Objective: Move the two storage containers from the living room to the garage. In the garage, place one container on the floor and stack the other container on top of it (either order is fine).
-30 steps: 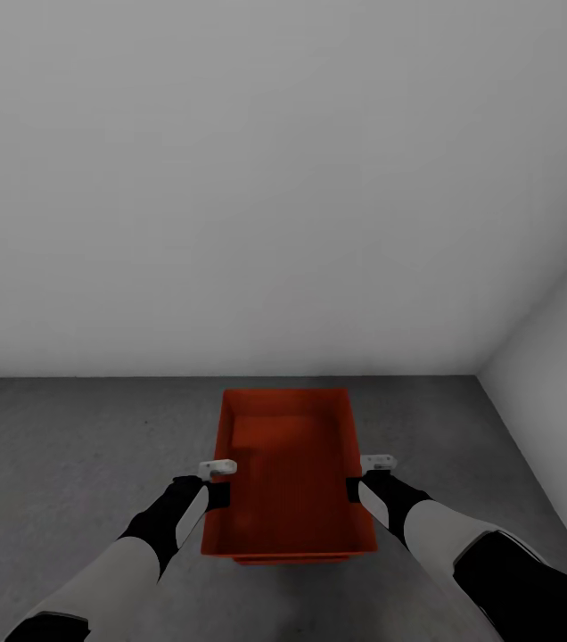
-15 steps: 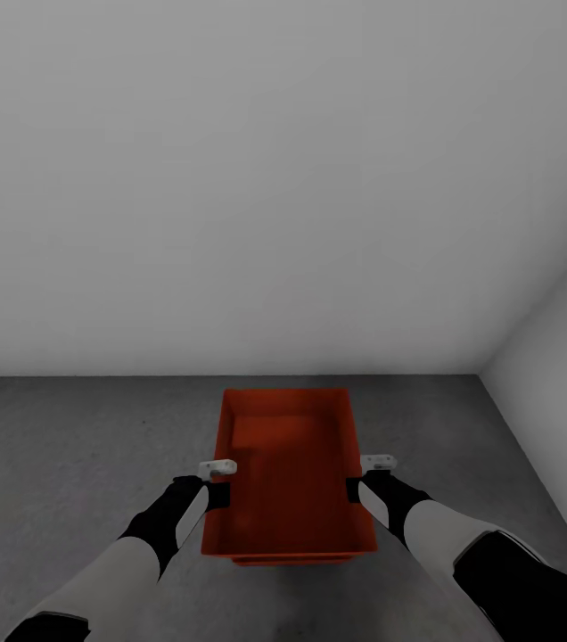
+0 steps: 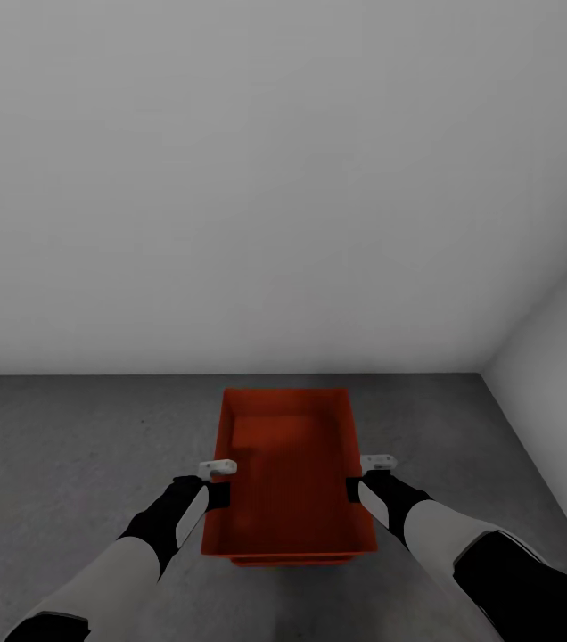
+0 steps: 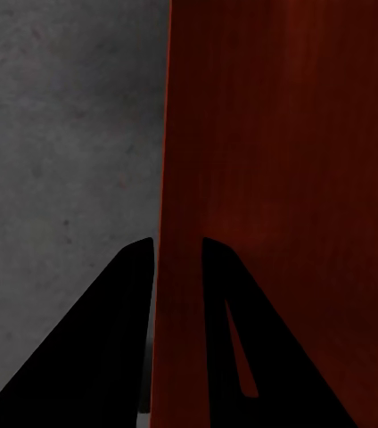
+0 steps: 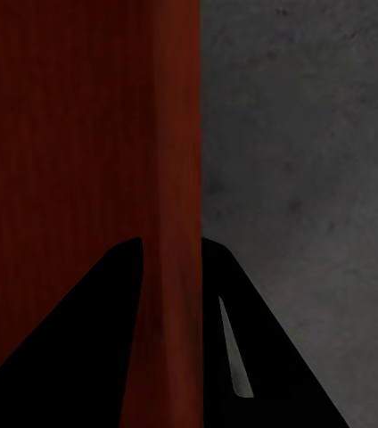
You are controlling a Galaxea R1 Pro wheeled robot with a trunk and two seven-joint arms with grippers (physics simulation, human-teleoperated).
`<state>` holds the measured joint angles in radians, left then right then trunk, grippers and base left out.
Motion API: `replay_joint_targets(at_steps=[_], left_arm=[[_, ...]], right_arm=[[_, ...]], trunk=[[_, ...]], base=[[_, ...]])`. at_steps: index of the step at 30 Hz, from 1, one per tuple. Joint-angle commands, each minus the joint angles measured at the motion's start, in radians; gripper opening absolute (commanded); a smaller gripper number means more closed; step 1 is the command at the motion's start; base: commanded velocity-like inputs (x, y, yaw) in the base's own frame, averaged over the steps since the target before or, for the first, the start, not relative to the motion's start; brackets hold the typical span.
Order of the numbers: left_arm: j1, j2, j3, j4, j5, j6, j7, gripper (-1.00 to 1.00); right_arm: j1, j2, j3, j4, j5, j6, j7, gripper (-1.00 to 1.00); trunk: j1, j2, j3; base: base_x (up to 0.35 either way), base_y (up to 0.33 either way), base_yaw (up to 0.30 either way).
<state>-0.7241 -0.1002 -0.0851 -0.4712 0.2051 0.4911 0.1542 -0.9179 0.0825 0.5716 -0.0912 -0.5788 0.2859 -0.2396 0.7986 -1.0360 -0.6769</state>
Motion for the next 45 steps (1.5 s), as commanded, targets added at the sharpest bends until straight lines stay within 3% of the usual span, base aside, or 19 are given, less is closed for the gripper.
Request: replay_joint_targets(at_steps=[1, 6, 39, 45], left_arm=[[0.0, 0.002, -0.001, 0.0, 0.0, 0.007, 0.015, -1.0], [0.0, 0.003, -0.001, 0.0, 0.0, 0.007, 0.015, -1.0], [0.0, 0.002, -0.001, 0.0, 0.0, 0.007, 0.015, -1.0], [0.0, 0.002, -0.001, 0.0, 0.0, 0.007, 0.015, -1.0]], right_arm=[[-0.001, -0.003, -0.021, -0.004, 0.027, 0.001, -0.009, -1.0], [-0.001, -0.003, -0.021, -0.004, 0.027, 0.001, -0.009, -1.0], [-0.001, -0.003, -0.021, -0.003, 0.027, 0.0, -0.009, -1.0], [-0.001, -0.006, -0.021, -0.004, 0.027, 0.001, -0.009, -1.0]], trunk=[[0.004, -0.008, -0.004], [0.023, -0.043, -0.02], [0.023, -0.043, -0.048], [0.046, -0.085, -0.067]], base=[[0.0, 0.0, 0.0], [0.0, 0.0, 0.0], [0.0, 0.0, 0.0], [0.0, 0.0, 0.0]])
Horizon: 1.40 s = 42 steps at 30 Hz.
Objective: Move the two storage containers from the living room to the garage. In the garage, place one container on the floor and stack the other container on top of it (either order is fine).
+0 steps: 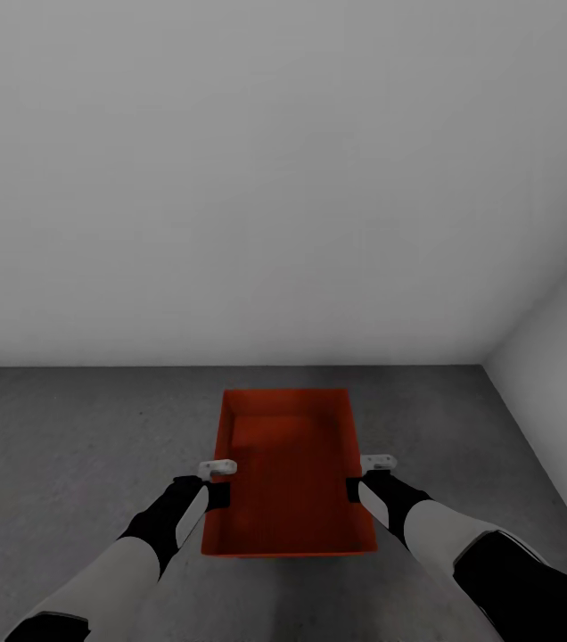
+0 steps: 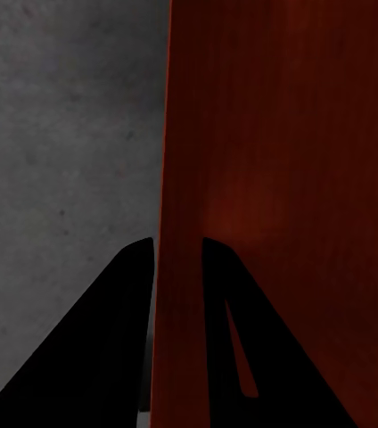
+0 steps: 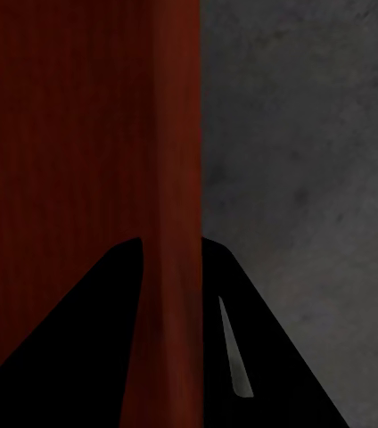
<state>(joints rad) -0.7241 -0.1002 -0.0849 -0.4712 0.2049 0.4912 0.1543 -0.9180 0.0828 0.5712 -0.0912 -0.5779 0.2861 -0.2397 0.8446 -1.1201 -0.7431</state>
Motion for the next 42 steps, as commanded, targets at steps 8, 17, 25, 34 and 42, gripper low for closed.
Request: replay_joint_targets(at_steps=[8, 17, 25, 34, 42], left_arm=[[0.0, 0.002, -0.001, 0.0, 0.001, 0.007, 0.014, -1.0], [0.0, 0.002, -0.001, 0.0, 0.001, 0.007, 0.014, -1.0], [0.0, 0.002, -0.001, 0.0, 0.001, 0.007, 0.014, -1.0], [0.0, 0.002, -0.001, 0.0, 0.001, 0.007, 0.014, -1.0], [0.0, 0.002, -0.001, 0.0, 0.001, 0.007, 0.014, -1.0]], right_arm=[[-0.001, -0.006, -0.021, -0.003, 0.026, 0.001, -0.009, -1.0], [-0.001, -0.006, -0.021, -0.004, 0.026, 0.001, -0.009, -1.0], [-0.001, -0.006, -0.021, -0.004, 0.026, 0.001, -0.009, -1.0], [-0.001, -0.006, -0.021, -0.004, 0.026, 0.0, -0.009, -1.0], [-0.001, -0.006, -0.021, -0.004, 0.026, 0.0, -0.009, -1.0]], trunk=[[0.019, -0.036, -0.016], [0.019, -0.036, -0.028], [0.019, -0.036, -0.04], [0.019, -0.036, -0.055], [0.019, -0.036, -0.067]], base=[[0.0, 0.0, 0.0], [0.0, 0.0, 0.0], [0.0, 0.0, 0.0], [0.0, 0.0, 0.0], [0.0, 0.0, 0.0]])
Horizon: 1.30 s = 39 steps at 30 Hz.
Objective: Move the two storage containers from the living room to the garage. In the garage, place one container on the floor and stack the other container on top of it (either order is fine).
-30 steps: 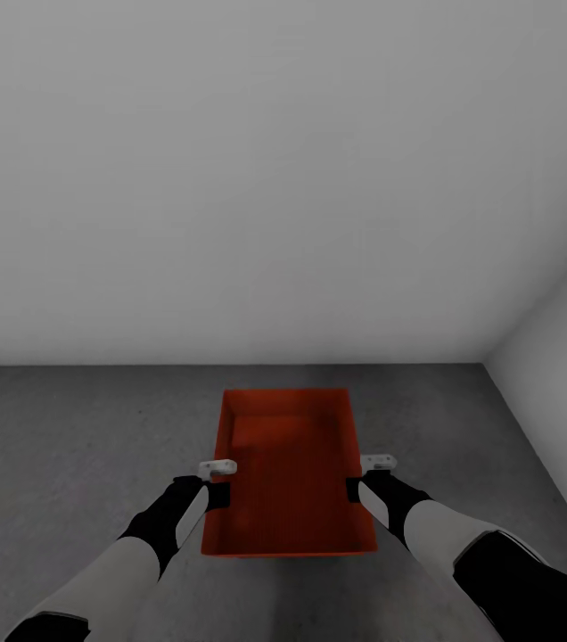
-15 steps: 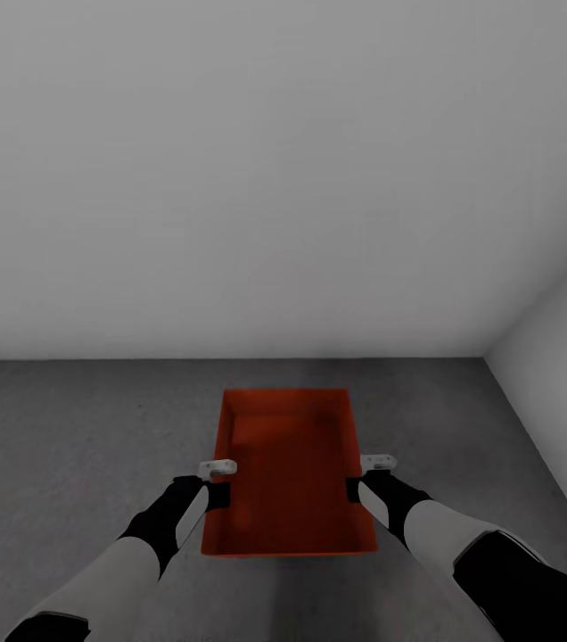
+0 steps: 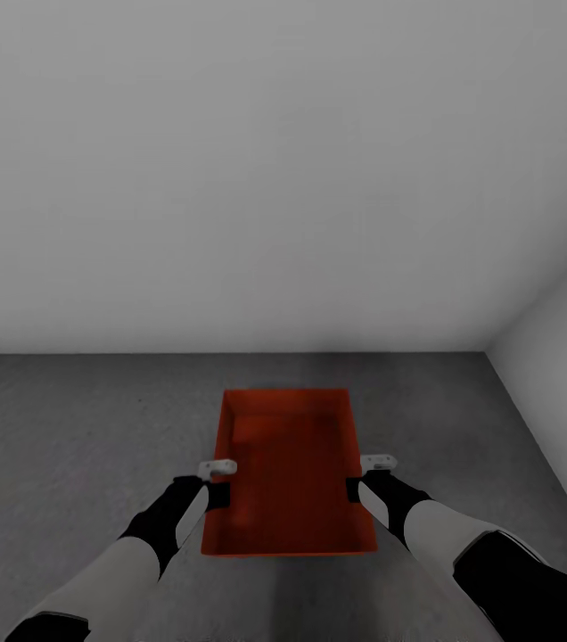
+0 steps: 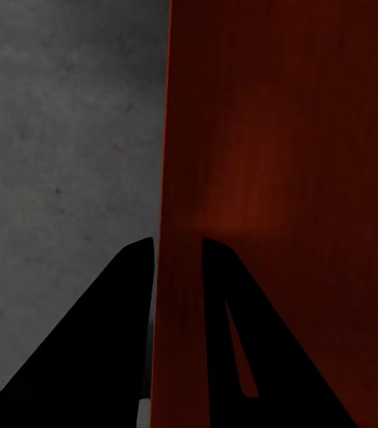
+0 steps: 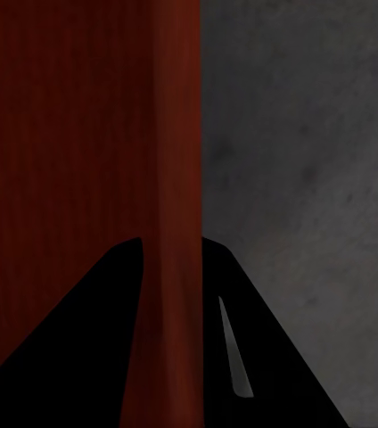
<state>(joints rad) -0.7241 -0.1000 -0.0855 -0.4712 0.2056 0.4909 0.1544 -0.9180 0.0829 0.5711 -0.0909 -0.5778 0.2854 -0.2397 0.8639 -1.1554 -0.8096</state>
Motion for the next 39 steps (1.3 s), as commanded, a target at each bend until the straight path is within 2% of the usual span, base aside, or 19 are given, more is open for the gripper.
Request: replay_joint_targets(at_steps=[1, 39], left_arm=[[0.0, 0.002, 0.0, 0.0, 0.0, 0.007, 0.014, -1.0], [0.0, 0.002, 0.0, 0.0, 0.0, 0.008, 0.016, -1.0]], right_arm=[[-0.001, -0.006, -0.02, -0.004, 0.026, 0.001, -0.009, -1.0], [-0.001, -0.008, -0.02, -0.004, 0.026, 0.001, -0.007, -1.0]], trunk=[[0.0, 0.0, -0.002], [0.004, -0.007, -0.012]], base=[[0.0, 0.0, 0.0], [0.0, 0.0, 0.0]])
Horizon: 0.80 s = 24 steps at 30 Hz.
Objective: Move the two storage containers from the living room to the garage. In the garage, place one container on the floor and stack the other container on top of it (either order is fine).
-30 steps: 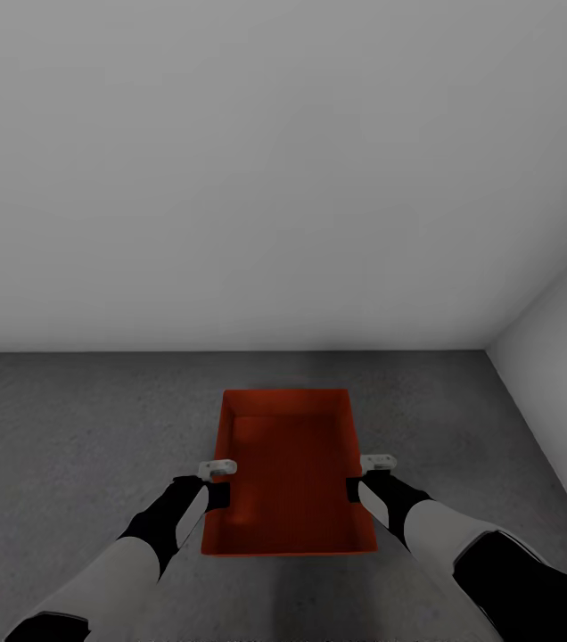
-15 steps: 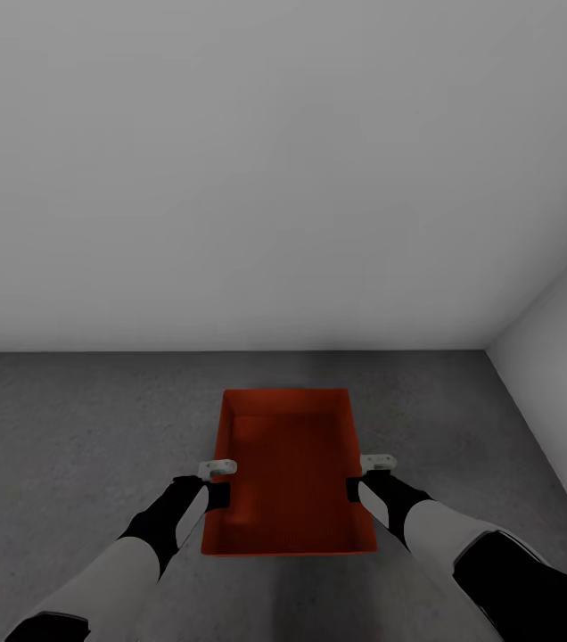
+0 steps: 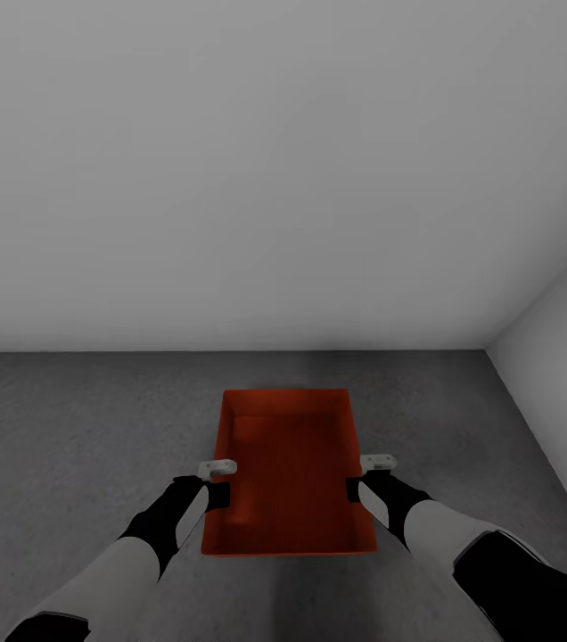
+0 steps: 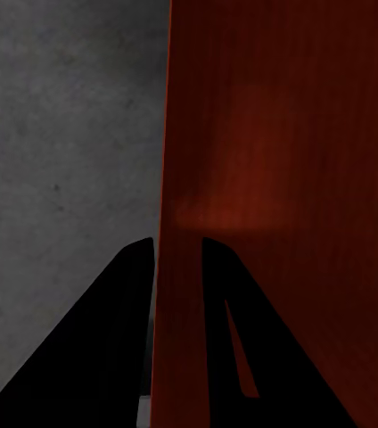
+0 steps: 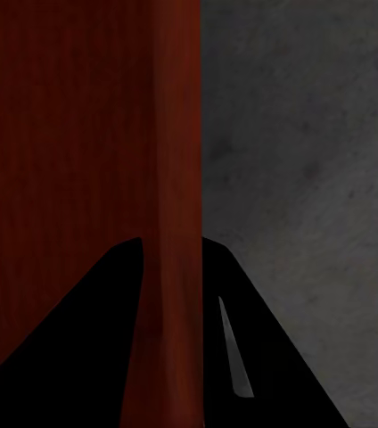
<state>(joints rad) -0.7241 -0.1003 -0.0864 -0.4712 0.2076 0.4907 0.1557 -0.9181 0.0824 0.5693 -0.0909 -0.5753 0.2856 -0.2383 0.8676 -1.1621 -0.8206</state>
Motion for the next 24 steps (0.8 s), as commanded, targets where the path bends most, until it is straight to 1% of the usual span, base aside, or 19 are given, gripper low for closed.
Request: replay_joint_targets(at_steps=[1, 10, 24], left_arm=[[0.0, 0.002, 0.0, 0.0, -0.002, 0.008, 0.014, -1.0], [0.0, 0.002, 0.0, 0.0, -0.002, 0.008, 0.013, -1.0], [0.0, 0.002, 0.0, 0.0, -0.002, 0.008, 0.014, -1.0]], right_arm=[[-0.001, -0.007, -0.019, -0.004, 0.023, 0.001, -0.009, -1.0], [-0.001, -0.007, -0.019, -0.004, 0.023, 0.001, -0.009, -1.0], [-0.001, -0.007, -0.019, -0.004, 0.023, 0.001, -0.009, -1.0]], trunk=[[0.004, -0.008, -0.004], [0.038, -0.071, -0.032], [0.038, -0.071, -0.032]], base=[[0.0, 0.0, 0.0], [0.0, 0.0, 0.0], [0.0, 0.0, 0.0]])
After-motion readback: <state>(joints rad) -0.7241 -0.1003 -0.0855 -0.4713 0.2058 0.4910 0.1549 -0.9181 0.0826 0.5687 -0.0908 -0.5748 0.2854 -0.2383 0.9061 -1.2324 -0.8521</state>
